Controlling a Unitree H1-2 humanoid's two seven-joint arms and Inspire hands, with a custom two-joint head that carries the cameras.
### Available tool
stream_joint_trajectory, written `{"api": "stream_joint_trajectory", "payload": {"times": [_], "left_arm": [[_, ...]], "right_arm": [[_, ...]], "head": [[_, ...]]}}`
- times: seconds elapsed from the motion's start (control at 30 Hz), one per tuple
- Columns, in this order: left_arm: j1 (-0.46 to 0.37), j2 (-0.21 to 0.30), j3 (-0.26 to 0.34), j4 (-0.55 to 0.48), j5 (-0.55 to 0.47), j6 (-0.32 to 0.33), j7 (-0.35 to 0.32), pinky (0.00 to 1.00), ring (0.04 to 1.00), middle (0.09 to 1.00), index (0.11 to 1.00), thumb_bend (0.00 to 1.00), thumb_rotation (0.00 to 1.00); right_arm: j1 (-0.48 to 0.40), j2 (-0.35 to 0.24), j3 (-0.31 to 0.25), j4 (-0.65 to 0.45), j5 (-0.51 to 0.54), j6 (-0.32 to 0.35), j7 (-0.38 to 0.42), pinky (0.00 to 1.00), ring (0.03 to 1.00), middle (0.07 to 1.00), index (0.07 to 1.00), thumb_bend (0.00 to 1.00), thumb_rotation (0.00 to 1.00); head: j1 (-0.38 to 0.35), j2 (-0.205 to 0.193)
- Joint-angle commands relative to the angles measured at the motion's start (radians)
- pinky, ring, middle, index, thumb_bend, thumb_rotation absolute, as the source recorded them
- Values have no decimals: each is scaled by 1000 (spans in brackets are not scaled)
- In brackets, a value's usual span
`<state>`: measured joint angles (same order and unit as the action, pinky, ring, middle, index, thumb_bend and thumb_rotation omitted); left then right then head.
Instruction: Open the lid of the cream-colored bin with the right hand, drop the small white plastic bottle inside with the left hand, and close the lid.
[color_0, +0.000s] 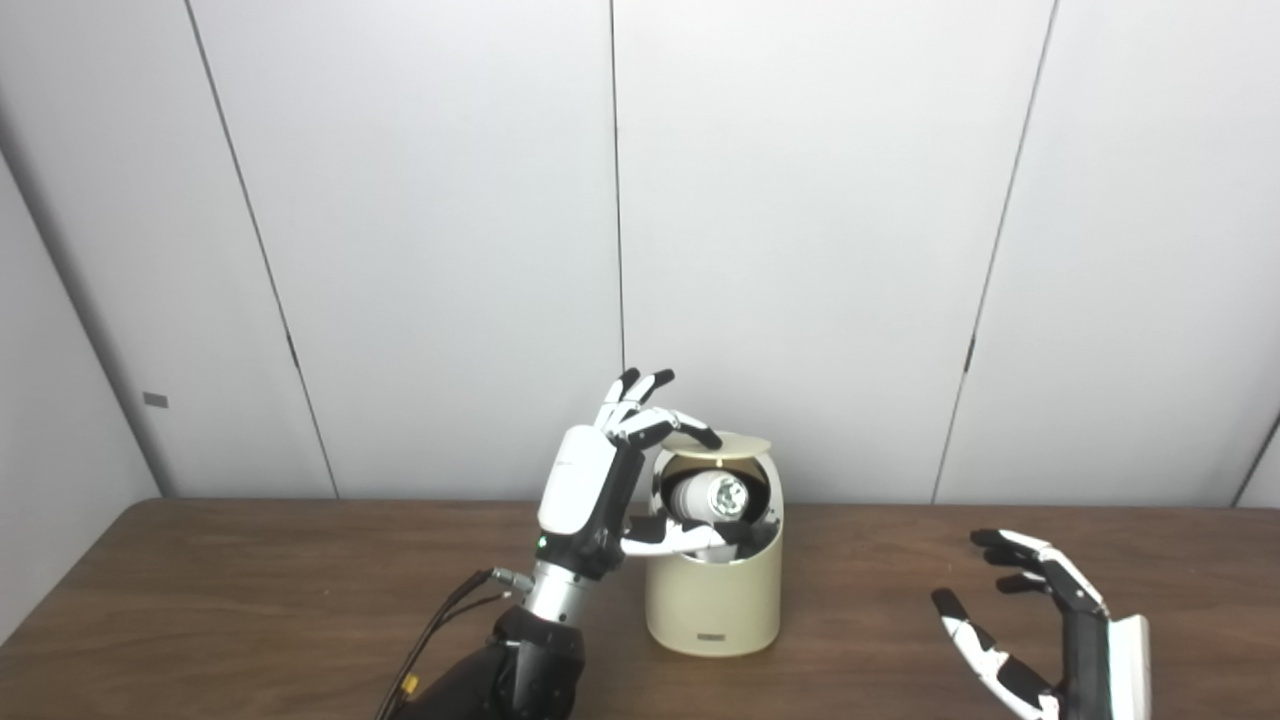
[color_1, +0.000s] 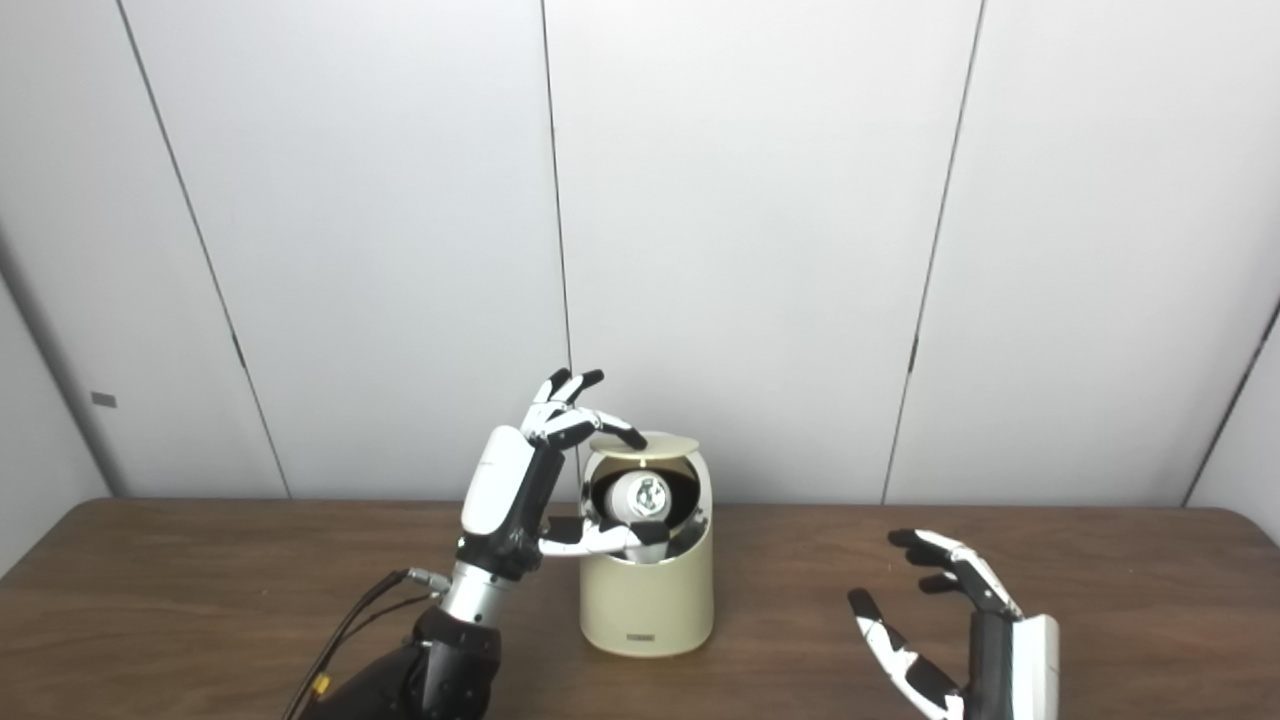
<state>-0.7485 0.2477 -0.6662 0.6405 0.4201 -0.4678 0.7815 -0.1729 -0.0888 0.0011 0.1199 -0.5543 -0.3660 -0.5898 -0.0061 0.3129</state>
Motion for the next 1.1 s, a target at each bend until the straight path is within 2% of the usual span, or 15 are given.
{"api": "stream_joint_trajectory", "payload": {"times": [0.0,0.47,0.57,0.63,0.67,0.7,0.73,0.8,0.87,1.0,1.07], "left_arm": [[-51,18,8,-18,11,-2,18,1000,912,615,582,1000,708],[-44,22,12,-29,-27,-2,-4,1000,915,623,593,1000,648],[-44,26,12,-36,-35,-2,-2,1000,923,658,598,1000,625],[-44,27,15,-38,-27,-2,9,1000,919,664,601,1000,552],[-43,20,26,-37,-14,-2,38,1000,901,647,594,983,474],[-40,7,47,-40,-3,-2,77,1000,872,615,565,868,319],[-35,-8,73,-49,-2,-2,114,1000,850,589,528,699,189],[-25,-31,119,-76,-12,-2,152,1000,812,512,492,559,39],[-16,-42,161,-114,-22,-2,158,1000,795,489,493,531,10],[11,-48,211,-222,-110,-2,93,1000,798,486,491,521,0],[24,-48,240,-277,-105,-2,72,1000,803,489,487,521,0]], "right_arm": [[52,22,18,74,-2,-32,-4,512,632,676,626,279,215],[46,17,19,82,1,-42,-5,504,629,674,623,274,164],[45,18,20,84,5,-45,-4,509,630,675,626,276,180],[43,17,20,87,4,-45,-6,514,633,675,626,276,176],[42,17,20,89,4,-45,-6,514,633,675,627,276,183],[41,17,20,89,6,-46,-5,513,633,676,627,276,185],[41,18,20,90,10,-46,-3,515,635,677,627,278,185],[39,18,21,91,8,-45,-6,515,635,677,624,277,172],[36,18,21,95,4,-46,-10,517,636,675,618,275,161],[32,17,22,105,3,-56,-17,513,632,672,622,273,166],[33,17,23,101,5,-49,-11,518,636,675,625,271,163]], "head": [[0,1],[3,-4],[4,-7],[4,-8],[4,-8],[4,-8],[5,-9],[4,-11],[5,-13],[7,-14],[8,-15]]}}
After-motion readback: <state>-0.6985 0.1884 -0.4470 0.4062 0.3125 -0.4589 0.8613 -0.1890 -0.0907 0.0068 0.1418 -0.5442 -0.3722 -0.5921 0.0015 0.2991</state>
